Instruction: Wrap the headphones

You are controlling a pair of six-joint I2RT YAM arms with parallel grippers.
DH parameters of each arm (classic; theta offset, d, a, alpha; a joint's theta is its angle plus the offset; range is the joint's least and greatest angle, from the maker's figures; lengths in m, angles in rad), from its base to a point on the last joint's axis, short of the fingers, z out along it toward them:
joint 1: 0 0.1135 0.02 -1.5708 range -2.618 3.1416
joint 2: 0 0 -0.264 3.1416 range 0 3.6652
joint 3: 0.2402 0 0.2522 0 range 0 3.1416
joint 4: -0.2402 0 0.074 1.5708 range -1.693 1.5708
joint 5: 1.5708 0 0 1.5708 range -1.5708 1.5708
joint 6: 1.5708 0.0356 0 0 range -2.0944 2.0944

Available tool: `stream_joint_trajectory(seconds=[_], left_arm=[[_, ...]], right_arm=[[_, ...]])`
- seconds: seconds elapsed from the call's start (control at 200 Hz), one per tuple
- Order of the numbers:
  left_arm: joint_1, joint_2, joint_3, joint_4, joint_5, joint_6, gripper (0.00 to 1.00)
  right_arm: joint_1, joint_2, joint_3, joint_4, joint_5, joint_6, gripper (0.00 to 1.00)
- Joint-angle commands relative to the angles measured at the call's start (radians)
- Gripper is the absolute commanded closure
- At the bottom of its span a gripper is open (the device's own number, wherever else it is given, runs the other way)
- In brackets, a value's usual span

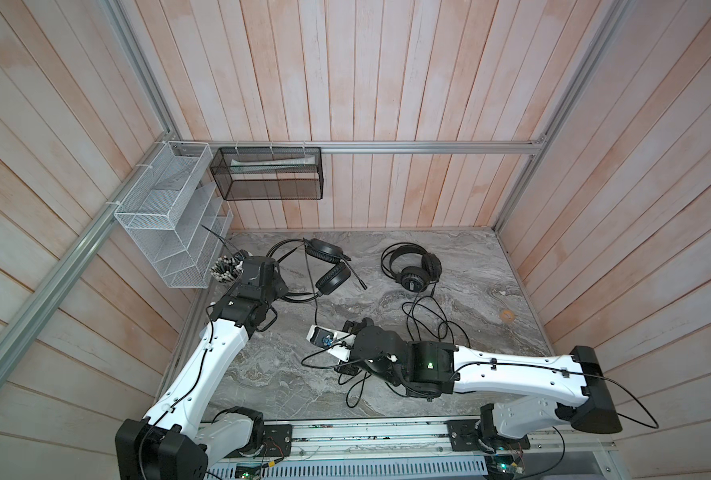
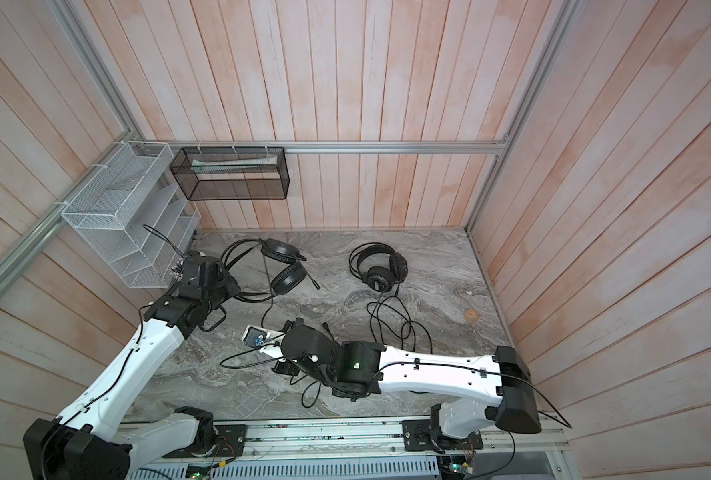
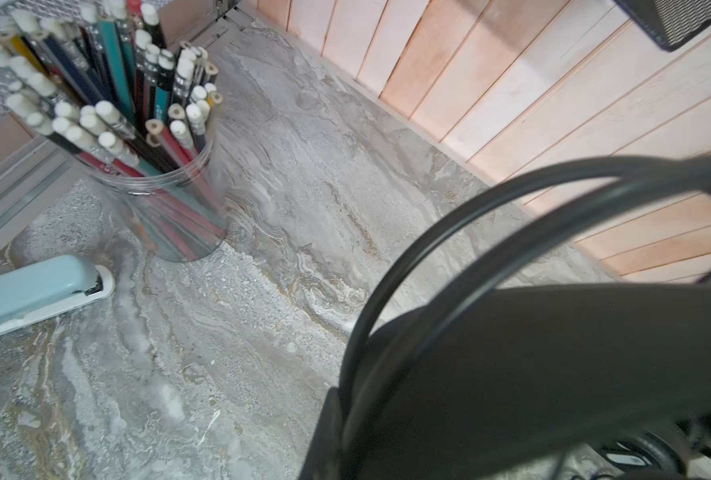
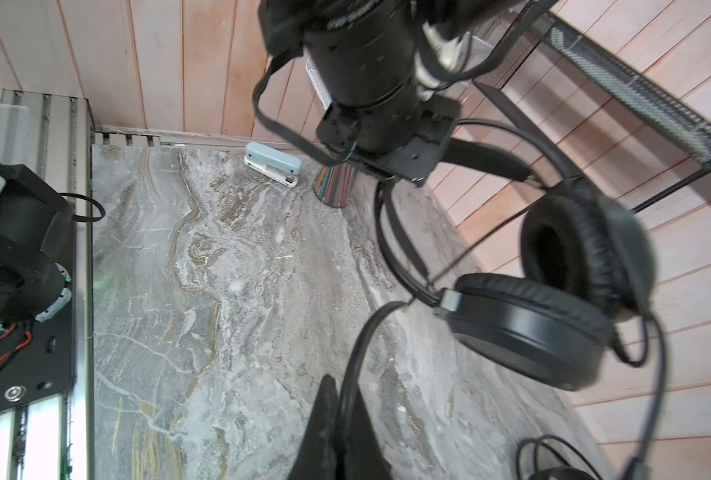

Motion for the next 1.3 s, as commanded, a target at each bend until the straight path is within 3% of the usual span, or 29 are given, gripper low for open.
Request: stream_joint_trajectory(seconds=[0.0, 0.45, 0.715, 0.83, 1.295], left_arm=[[0.002, -0.052, -0.024, 0.113, -0.027, 0.006, 1.0], [0.002, -0.043, -0.072, 0.089, 0.011, 0.025, 1.0], [0.062, -0.118, -0.021, 0.064, 0.141, -0.075, 1.0], [0.096, -0.118, 0.001, 0.053, 0.176, -0.089, 1.0], [0.087, -0.031, -0.126, 0.047, 0.132, -0.002, 1.0]], right_arm=[[0.004, -0.017, 0.046, -0.156, 0.011, -0.068, 1.0], [0.006, 0.062, 0.161, -0.227, -0.177, -0.095, 1.0], [-0.027, 0.113, -0.043, -0.047, -0.291, -0.031, 1.0], [-0.026, 0.142, -0.047, -0.037, -0.324, 0.003, 1.0], [0.07, 0.089, 0.247, -0.259, -0.092, -0.131, 1.0]])
